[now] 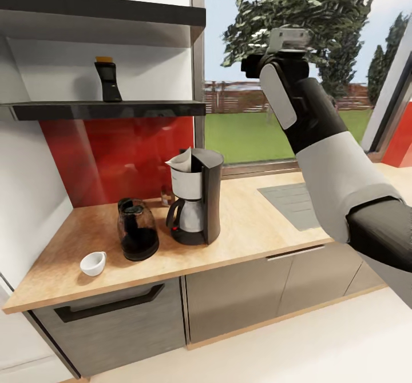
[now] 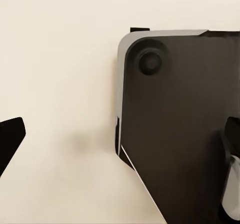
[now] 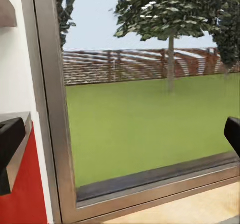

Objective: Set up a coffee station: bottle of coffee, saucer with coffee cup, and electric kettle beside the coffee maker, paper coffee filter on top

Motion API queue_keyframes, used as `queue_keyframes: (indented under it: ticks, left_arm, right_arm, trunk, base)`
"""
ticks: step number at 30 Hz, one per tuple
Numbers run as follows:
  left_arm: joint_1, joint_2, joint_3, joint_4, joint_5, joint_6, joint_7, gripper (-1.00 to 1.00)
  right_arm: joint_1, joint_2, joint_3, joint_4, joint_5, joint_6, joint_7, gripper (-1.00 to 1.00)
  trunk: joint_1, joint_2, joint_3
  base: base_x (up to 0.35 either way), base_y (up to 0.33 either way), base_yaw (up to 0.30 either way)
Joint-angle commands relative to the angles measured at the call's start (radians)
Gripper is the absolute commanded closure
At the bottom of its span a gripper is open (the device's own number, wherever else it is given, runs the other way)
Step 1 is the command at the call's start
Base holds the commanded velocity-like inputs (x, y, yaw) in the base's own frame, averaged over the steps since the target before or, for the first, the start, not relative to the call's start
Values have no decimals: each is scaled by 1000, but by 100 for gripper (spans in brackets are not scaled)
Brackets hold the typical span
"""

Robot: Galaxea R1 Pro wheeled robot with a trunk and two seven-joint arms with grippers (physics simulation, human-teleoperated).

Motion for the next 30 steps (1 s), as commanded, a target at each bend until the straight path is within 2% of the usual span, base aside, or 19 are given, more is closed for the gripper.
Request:
queue_keyframes:
  ticks: [1, 4, 7, 10, 11, 13, 21, 30]
  left_arm:
    - [-1, 1, -5, 0, 10, -2, 0, -100]
    - [-1, 1, -5, 0, 11, -2, 0, -100]
    - [-1, 1, -5, 0, 11, -2, 0, -100]
    - [-1, 1, -5, 1, 11, -2, 1, -100]
    - [-1, 2, -5, 1, 11, -2, 1, -100]
    - [-1, 2, -5, 1, 11, -2, 1, -100]
    - [0, 2, -3, 1, 11, 0, 0, -100]
    - [-1, 2, -3, 1, 11, 2, 1, -100]
  right_arm:
    - [-2, -1, 5, -1, -11, 5, -11, -100]
    - [-1, -1, 6, 0, -13, 8, -11, -100]
    - [0, 0, 6, 1, -32, 8, -11, -100]
    - [0, 0, 7, 1, -89, 9, -11, -100]
    - [0, 0, 7, 2, -141, 9, -11, -100]
    - [0, 0, 7, 3, -155, 9, -11, -100]
    - [0, 0, 7, 9, -164, 7, -11, -100]
    - [0, 0, 7, 10, -164, 7, -10, -100]
  trunk:
    - [1, -2, -2]
    - [1, -2, -1]
    - [1, -2, -3]
    - [1, -2, -5]
    - [1, -2, -7]
    - [1, -2, -9]
    - [1, -2, -19]
    - [1, -2, -30]
  base:
    - [0, 0, 60]
    - [0, 18, 131]
    - [0, 77, 207]
    - [0, 114, 227]
    - [0, 172, 225]
    - [0, 179, 225]
    - [0, 195, 223]
    - [0, 297, 219]
